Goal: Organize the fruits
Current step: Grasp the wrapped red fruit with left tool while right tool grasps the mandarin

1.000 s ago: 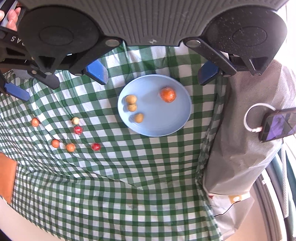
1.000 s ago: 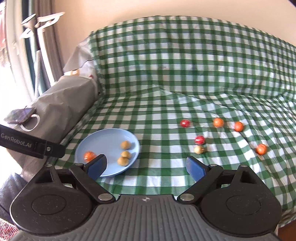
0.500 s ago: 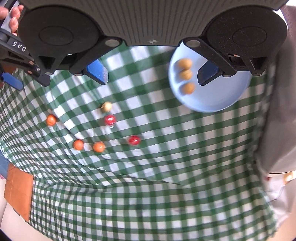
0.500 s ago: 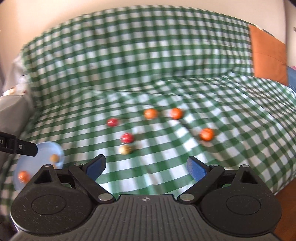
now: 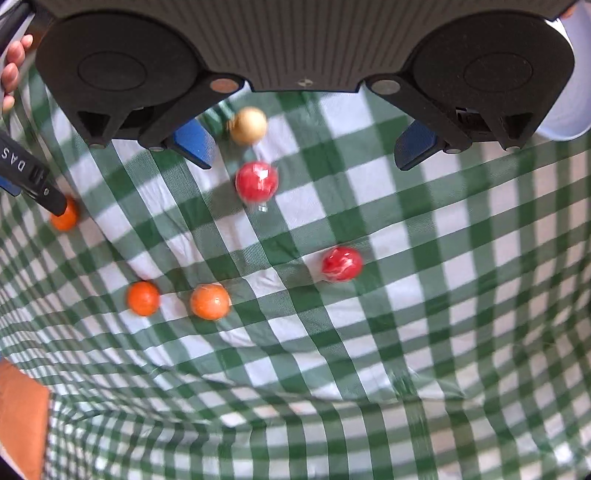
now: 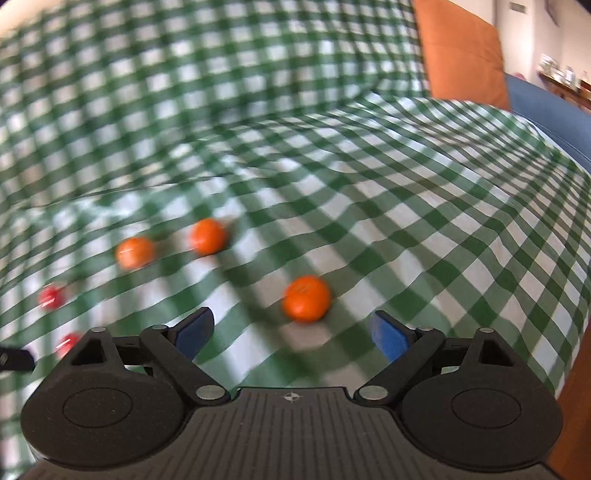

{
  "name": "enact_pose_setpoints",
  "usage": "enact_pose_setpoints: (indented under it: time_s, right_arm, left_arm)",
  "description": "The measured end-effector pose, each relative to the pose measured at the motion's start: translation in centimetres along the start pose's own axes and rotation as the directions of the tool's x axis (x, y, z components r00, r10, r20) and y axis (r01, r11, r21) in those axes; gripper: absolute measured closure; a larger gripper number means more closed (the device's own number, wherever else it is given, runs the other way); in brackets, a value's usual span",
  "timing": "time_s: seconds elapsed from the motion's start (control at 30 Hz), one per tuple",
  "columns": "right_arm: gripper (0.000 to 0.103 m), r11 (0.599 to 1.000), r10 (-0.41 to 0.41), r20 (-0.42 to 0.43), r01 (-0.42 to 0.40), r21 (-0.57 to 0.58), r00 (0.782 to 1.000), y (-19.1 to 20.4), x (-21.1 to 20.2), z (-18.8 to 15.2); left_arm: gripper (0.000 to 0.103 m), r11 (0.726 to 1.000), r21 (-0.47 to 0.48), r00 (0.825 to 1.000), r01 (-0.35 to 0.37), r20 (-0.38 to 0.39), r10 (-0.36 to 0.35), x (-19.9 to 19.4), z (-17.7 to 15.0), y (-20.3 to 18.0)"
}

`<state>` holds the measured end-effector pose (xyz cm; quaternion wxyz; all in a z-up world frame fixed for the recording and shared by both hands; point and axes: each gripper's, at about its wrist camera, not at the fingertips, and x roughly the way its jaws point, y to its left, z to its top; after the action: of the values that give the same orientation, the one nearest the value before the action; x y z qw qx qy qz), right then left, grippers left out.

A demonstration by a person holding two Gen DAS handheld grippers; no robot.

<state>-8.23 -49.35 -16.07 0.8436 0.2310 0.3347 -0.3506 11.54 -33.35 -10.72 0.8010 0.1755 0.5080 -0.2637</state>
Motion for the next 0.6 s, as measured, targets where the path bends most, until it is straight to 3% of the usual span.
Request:
enact_pose_setpoints:
  time_s: [0.2, 0.27, 0.3, 0.33, 0.43, 0.6]
  right_arm:
    - [0.023, 0.997, -0.075, -0.091, 0.072, -0.032, 0.993, -0.7, 6.8, 0.0]
    - [0.029, 0.996, -0.078, -0.045, 0.075, -0.057, 0.996, -0.4, 6.9, -0.3]
    - [0.052, 0.996, -0.066, -0.035, 0.064, -0.057, 0.997, -0.4, 6.7, -0.3]
    - [0.065, 0.997, -0.054, -0.022, 0.053, -0.061, 0.998, -0.3, 6.4, -0.3]
    - [0.066, 0.996, -0.063, -0.022, 0.062, -0.063, 0.998, -0.2, 6.1, -0.2]
    - [0.066, 0.998, -0.069, -0.002, 0.069, -0.007, 0.998, -0.9, 4.0, 0.7]
  left_arm:
    - [0.001, 1.0, 0.004, 0.997, -0.013, -0.077, 0.014, 4.1, 1.4, -1.1]
    - [0.025, 1.0, 0.014, 0.998, 0.004, -0.067, -0.003, 4.3, 1.4, -1.5]
    - [0.044, 0.999, 0.031, 0.998, 0.013, -0.068, -0.011, 4.3, 1.3, -1.8]
    - [0.072, 0.999, 0.047, 0.999, 0.012, -0.051, -0.01, 3.9, 1.3, -2.2]
    - [0.071, 0.997, 0.034, 0.996, 0.076, -0.057, -0.074, 3.1, 1.3, -2.1]
    - [0.071, 0.996, 0.023, 0.996, 0.084, -0.008, -0.084, -0.3, 1.0, -1.3]
